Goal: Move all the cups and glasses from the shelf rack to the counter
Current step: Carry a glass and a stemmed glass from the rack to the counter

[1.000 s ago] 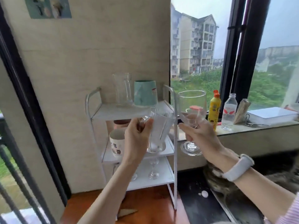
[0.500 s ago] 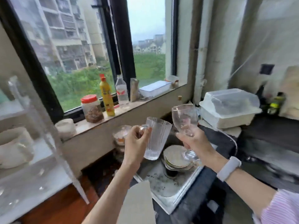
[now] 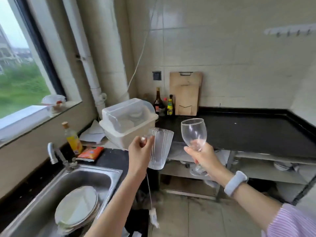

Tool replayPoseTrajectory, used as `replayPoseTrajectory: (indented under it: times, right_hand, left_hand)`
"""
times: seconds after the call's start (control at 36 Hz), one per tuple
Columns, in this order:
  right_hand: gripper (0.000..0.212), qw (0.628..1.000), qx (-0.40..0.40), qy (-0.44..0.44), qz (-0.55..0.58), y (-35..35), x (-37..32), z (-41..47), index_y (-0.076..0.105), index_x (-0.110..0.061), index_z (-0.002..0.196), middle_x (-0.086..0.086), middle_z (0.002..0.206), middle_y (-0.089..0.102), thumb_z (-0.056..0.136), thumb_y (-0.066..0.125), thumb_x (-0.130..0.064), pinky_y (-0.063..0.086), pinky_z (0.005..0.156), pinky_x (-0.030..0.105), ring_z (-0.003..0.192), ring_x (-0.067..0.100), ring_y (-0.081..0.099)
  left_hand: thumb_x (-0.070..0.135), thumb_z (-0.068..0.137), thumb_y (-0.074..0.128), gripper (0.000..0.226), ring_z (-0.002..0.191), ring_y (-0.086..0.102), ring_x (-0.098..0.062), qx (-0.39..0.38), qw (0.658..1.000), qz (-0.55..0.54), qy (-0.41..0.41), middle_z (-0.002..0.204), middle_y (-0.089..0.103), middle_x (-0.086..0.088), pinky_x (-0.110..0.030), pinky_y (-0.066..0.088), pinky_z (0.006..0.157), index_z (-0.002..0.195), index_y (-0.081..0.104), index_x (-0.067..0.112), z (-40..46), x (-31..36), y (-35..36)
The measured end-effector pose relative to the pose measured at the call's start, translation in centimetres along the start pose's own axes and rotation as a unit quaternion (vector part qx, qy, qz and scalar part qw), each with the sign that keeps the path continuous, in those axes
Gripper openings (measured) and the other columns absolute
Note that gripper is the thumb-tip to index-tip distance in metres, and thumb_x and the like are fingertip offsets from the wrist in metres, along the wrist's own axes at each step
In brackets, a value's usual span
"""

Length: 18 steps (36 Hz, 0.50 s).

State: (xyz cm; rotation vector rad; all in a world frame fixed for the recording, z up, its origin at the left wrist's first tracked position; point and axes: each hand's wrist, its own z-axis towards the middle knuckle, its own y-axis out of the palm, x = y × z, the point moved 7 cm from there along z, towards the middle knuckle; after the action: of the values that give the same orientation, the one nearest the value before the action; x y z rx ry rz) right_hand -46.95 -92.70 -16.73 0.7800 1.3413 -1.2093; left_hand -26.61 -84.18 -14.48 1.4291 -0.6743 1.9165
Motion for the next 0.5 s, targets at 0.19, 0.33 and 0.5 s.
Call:
replayPoseTrajectory:
  times: [0.19,0.33,0.5]
  right_hand:
    - [0.018,0.995,0.075,0.071,-0.012,-7.8,7.5,5.7,0.055,-0.012,0.095,-0.005,0.055,0.048,0.082,0.066,-0.016,0.037,0.043,0.011,0.042,0.002,0.044]
    - [0.014,0.986,0.128,0.100,-0.022,-11.8,12.4,12.4,0.055,-0.019,0.083,-0.011,0.046,0.050,0.080,0.068,-0.016,0.037,0.045,0.015,0.035,-0.001,0.044]
    - [0.011,0.976,0.162,0.146,-0.014,-15.0,16.2,22.7,0.058,-0.021,0.082,-0.012,0.041,0.050,0.080,0.068,-0.017,0.039,0.043,0.013,0.038,0.000,0.044]
  left_hand:
    - [0.023,0.081,0.062,0.040,0.057,0.027,-0.010,-0.084,0.995,-0.016,-0.058,0.059,0.031,0.004,-0.027,0.025,0.055,0.060,0.028,0.019,4.4,-5.8,12.8]
    - [0.023,0.083,0.062,0.033,0.059,0.033,-0.011,-0.133,0.988,-0.022,-0.079,0.063,0.038,-0.001,-0.027,0.030,0.058,0.064,0.036,0.014,9.8,-9.9,21.3]
    - [0.025,0.085,0.060,0.039,0.065,0.039,-0.016,-0.181,0.975,-0.019,-0.128,0.067,0.044,-0.007,-0.030,0.033,0.059,0.057,0.034,0.016,18.2,-15.1,31.1]
